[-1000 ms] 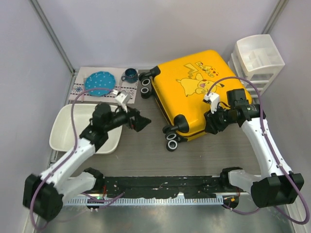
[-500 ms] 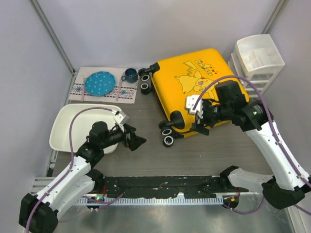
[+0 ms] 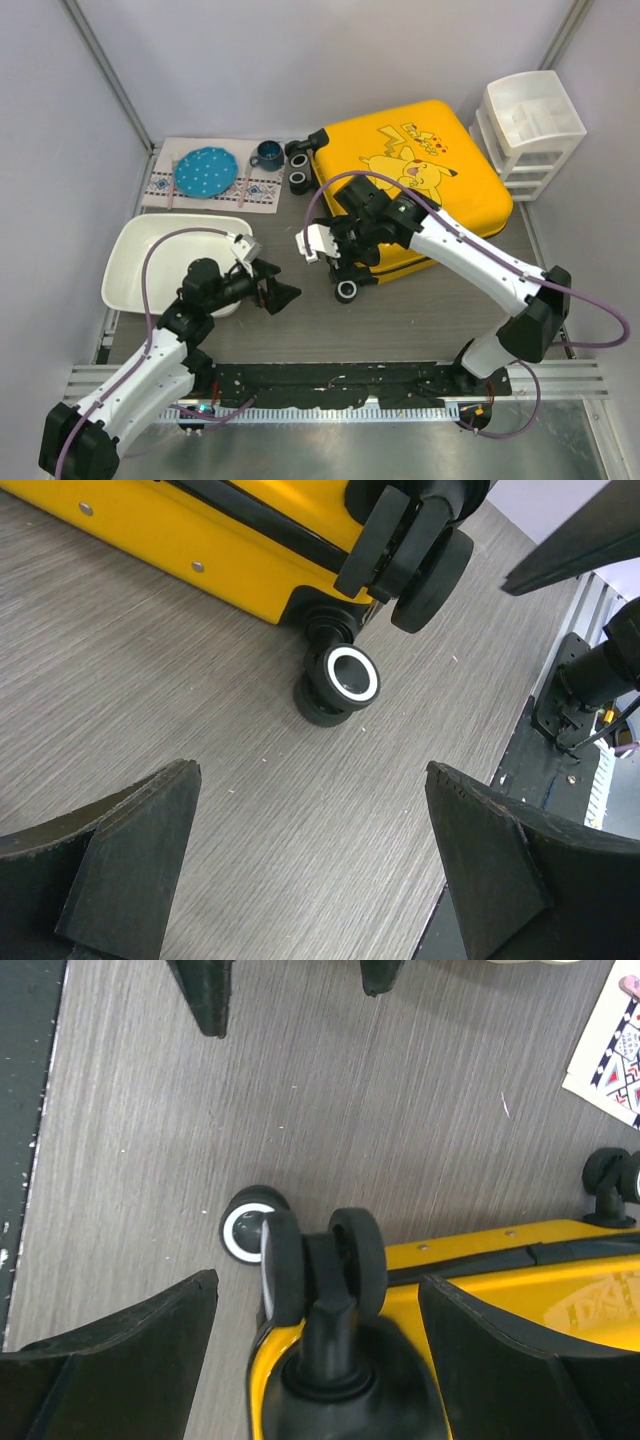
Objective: Open, take out, and arrange the luggage
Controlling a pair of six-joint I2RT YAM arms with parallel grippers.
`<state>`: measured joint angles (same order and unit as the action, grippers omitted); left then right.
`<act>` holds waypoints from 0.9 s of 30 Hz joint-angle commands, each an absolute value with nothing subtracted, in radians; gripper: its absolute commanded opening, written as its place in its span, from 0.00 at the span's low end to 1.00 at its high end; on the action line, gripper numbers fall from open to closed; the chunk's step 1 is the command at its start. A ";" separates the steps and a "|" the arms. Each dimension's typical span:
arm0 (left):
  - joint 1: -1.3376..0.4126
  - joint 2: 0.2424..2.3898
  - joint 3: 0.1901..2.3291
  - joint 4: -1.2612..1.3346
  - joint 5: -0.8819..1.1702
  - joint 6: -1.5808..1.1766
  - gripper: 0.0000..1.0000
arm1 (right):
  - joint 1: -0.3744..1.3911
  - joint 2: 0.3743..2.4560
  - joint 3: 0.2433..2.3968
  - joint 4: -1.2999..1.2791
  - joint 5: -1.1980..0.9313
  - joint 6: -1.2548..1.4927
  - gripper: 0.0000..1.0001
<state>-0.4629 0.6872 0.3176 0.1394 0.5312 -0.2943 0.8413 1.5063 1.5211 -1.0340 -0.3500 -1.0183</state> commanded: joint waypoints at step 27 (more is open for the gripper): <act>-0.592 0.879 0.167 0.722 0.611 -0.005 1.00 | 0.773 1.674 1.784 -1.146 -0.365 -1.032 0.01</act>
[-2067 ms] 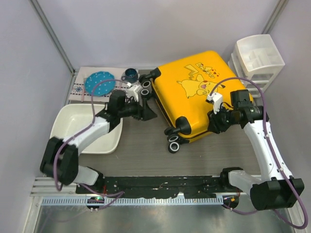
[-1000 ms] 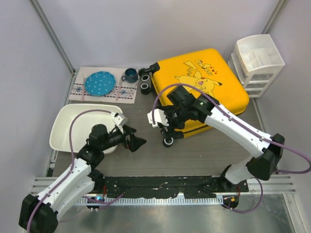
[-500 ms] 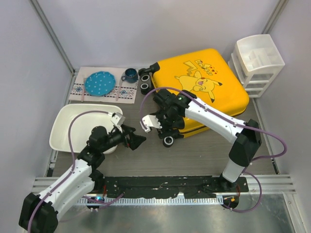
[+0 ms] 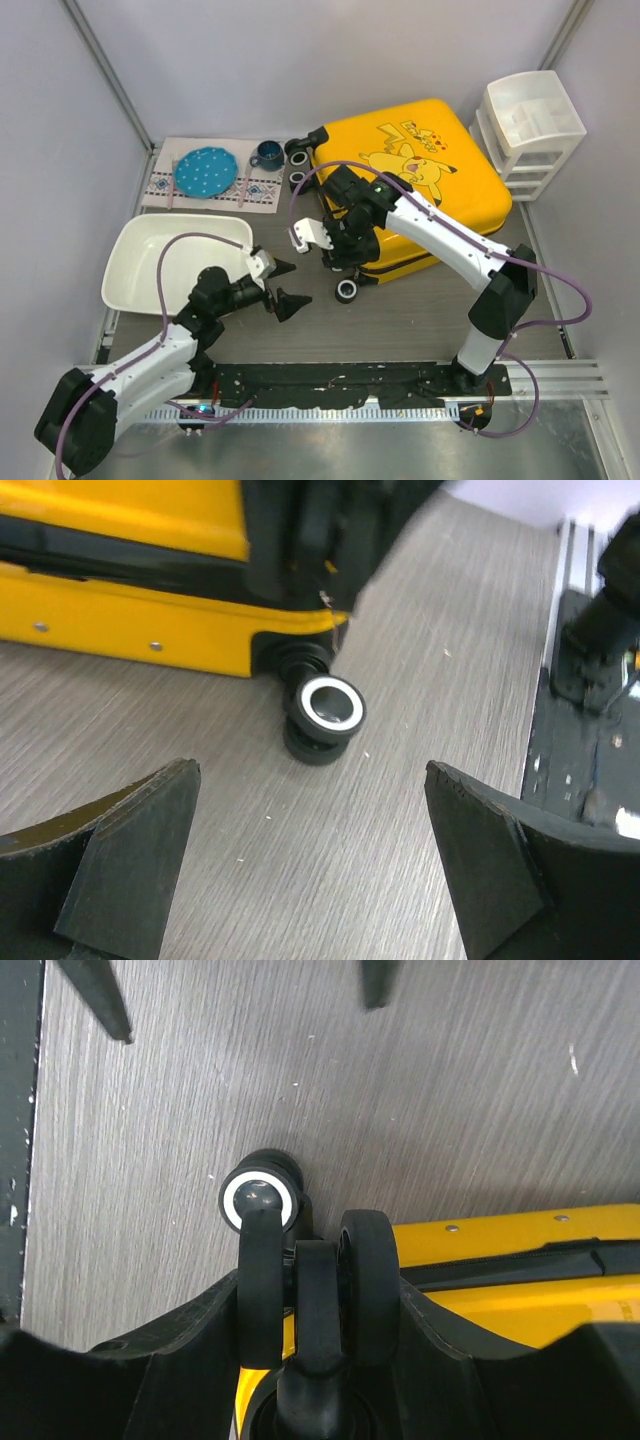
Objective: Open, take out, and arrange the luggage
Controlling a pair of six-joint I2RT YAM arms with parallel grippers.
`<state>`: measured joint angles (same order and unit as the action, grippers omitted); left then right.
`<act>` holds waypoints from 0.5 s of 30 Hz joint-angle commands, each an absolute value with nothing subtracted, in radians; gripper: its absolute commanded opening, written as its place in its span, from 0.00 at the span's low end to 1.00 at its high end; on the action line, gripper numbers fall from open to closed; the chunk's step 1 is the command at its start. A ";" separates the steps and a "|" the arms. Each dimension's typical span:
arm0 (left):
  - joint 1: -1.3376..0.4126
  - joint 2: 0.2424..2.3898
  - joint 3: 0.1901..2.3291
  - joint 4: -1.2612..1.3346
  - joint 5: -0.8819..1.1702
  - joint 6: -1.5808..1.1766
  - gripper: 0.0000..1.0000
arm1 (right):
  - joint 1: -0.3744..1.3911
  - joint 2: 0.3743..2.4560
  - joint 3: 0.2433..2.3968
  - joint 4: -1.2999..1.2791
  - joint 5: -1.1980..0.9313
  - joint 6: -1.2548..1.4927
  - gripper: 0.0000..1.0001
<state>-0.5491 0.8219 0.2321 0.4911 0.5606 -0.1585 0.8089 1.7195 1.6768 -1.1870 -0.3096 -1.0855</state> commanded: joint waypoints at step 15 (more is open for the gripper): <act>-0.811 1.491 0.336 1.323 0.361 -0.023 0.42 | 0.744 1.617 1.767 -1.134 -0.365 -1.000 0.01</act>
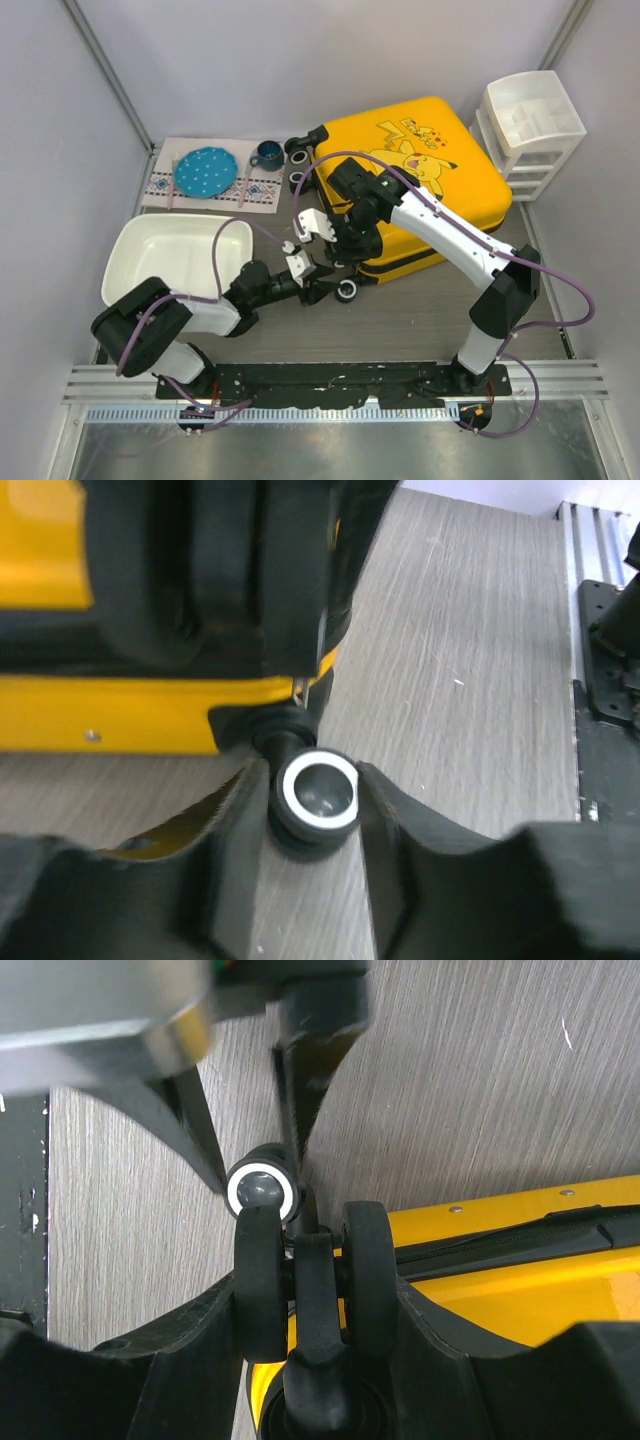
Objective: Open, take out, and arrange the luggage
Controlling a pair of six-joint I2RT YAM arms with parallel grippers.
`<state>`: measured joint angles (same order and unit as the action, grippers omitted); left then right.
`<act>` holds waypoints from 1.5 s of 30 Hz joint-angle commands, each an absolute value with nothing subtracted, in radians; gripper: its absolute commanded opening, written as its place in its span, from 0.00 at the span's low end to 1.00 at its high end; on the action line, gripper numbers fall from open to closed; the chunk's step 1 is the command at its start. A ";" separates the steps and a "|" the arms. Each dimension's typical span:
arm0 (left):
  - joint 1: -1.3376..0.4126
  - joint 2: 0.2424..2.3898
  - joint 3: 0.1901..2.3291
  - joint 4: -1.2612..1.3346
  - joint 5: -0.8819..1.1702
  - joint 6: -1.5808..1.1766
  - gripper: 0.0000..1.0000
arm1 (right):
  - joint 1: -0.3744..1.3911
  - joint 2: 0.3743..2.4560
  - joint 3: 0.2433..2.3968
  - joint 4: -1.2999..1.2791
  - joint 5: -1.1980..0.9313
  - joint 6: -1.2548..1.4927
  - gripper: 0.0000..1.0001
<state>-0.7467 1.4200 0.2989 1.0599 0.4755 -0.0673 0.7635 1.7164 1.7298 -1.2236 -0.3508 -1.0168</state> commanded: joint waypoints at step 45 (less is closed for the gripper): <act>-1.152 1.743 0.492 1.546 -0.284 0.186 0.55 | 0.723 1.569 1.692 -1.132 -0.385 -0.951 0.01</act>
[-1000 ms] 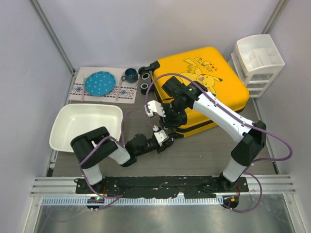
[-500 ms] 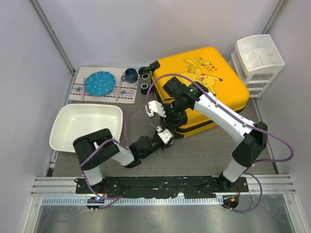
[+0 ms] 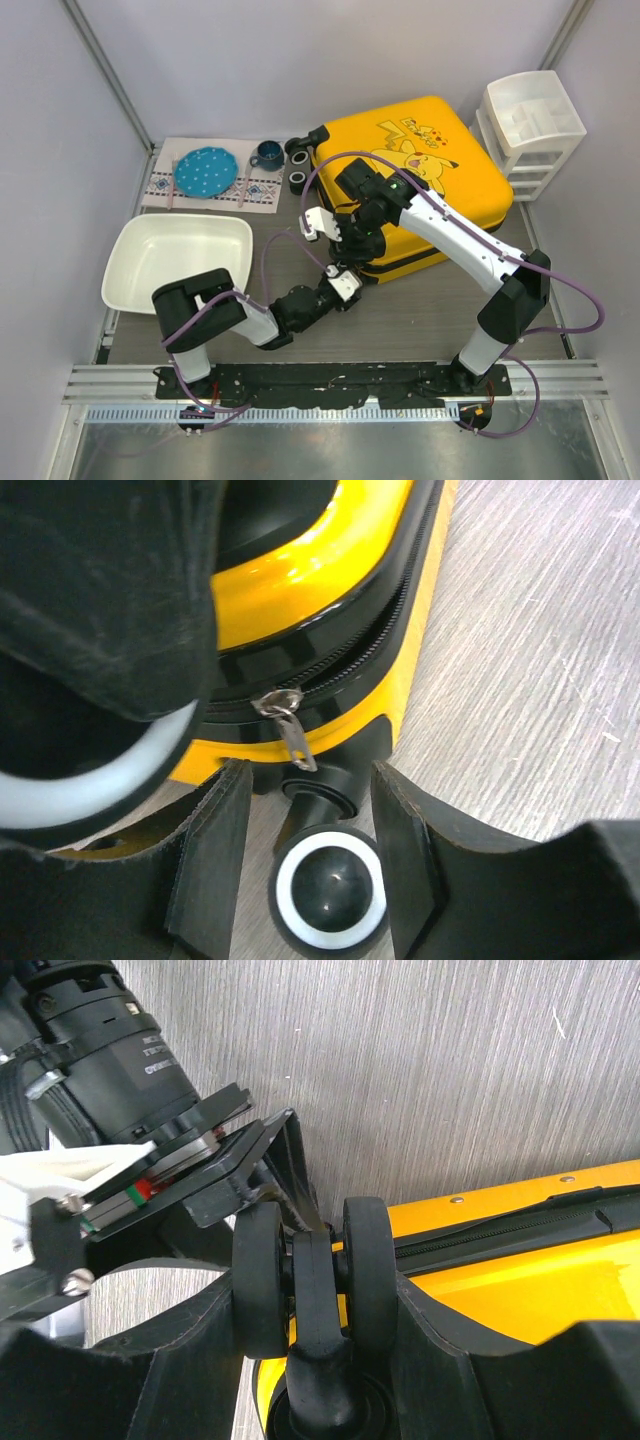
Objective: Open, take out, and arrange the luggage
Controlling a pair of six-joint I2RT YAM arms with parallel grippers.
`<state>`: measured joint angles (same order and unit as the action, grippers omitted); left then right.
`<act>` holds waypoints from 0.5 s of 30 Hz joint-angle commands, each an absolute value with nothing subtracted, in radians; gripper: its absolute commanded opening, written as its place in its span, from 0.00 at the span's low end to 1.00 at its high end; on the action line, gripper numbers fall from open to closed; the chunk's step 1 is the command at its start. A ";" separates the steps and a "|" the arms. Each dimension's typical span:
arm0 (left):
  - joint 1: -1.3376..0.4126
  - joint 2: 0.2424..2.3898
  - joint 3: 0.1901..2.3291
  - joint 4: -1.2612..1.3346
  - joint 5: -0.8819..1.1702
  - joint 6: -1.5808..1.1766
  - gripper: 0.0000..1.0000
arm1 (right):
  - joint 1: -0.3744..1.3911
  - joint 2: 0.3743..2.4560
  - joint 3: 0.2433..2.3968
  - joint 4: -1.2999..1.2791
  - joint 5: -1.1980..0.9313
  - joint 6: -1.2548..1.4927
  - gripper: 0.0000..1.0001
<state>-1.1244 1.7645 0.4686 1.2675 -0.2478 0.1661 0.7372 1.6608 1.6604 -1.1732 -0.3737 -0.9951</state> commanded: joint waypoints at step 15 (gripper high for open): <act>-1.160 1.761 0.558 1.548 -0.428 0.187 0.33 | 0.723 1.552 1.663 -1.135 -0.387 -0.956 0.01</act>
